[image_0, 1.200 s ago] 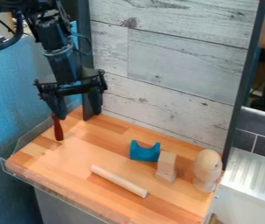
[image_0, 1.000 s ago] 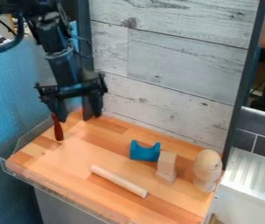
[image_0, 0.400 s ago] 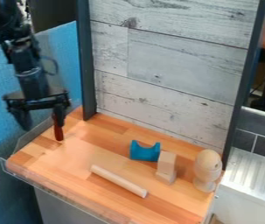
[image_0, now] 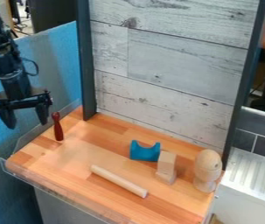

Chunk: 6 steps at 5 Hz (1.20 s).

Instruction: Put the red object on the top of a cube

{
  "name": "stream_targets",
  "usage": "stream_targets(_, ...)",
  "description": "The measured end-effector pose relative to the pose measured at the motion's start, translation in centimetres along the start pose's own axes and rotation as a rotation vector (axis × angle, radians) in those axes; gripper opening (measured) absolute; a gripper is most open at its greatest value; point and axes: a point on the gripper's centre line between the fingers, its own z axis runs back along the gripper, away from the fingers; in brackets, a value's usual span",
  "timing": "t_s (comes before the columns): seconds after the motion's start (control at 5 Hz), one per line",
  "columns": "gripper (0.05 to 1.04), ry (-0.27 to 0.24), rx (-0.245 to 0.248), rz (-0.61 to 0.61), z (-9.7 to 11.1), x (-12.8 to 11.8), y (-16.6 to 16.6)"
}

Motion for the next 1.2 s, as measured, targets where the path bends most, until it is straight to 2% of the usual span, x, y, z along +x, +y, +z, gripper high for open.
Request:
stream_targets(0.4, 1.001, 0.005, -0.004, 0.048, -2.1, 3.0, 0.7)
stream_targets(0.8, 1.001, 0.019, 0.019, 0.036, -4.1, 4.3, -1.2)
stream_targets(1.2, 1.001, 0.04, 0.02, 0.03, -5.6, 5.4, -2.6)
